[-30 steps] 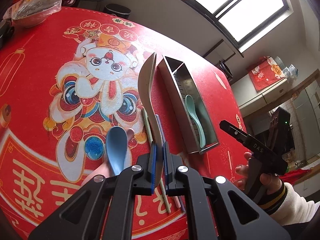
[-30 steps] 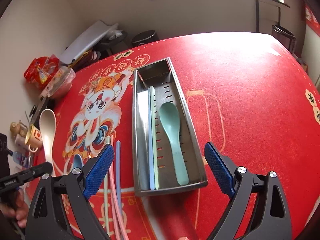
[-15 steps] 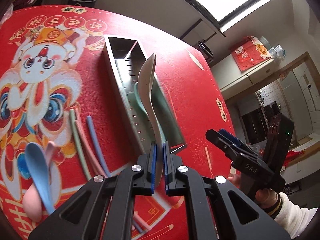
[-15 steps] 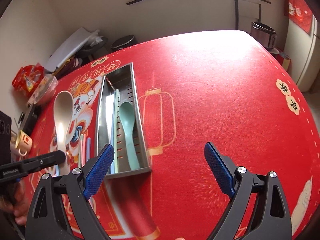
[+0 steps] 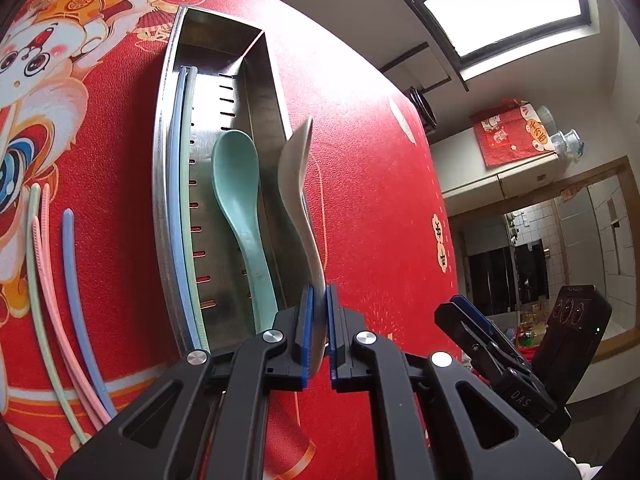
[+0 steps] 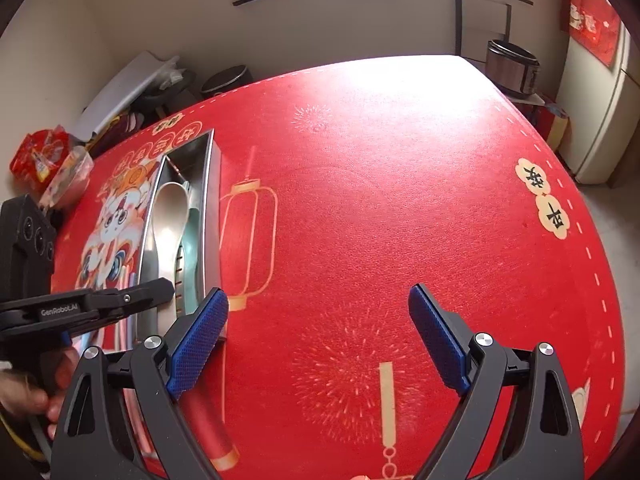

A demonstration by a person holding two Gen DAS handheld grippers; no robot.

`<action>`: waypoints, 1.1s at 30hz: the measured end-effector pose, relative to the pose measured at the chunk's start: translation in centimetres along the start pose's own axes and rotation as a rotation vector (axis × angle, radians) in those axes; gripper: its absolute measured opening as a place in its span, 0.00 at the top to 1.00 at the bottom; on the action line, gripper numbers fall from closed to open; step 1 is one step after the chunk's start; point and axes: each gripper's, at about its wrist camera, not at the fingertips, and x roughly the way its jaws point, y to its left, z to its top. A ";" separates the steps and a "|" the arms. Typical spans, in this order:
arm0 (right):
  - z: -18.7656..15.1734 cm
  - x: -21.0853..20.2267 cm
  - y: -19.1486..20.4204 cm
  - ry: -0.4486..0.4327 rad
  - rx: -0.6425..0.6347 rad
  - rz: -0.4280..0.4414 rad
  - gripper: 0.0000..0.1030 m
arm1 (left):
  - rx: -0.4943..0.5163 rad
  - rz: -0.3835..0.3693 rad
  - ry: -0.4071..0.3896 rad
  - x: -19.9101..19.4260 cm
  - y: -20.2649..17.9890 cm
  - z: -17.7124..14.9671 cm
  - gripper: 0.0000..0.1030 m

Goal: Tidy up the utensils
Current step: 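Carry the cream spoon into the steel tray and open left gripper, then close right gripper on a green chopstick while left gripper closes on the blue spoon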

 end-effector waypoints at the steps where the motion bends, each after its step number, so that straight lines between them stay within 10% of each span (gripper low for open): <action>1: 0.0 0.1 -0.1 0.004 -0.003 0.002 0.14 | -0.004 -0.002 -0.009 0.0 0.0 0.1 0.94; 22: -0.1 0.9 -0.2 0.037 -0.003 0.035 0.14 | -0.036 0.094 -0.009 0.5 1.1 0.5 0.91; 33: -0.8 0.4 3.5 0.004 0.029 0.085 0.14 | 0.141 0.220 -0.091 -5.9 0.0 -0.6 0.25</action>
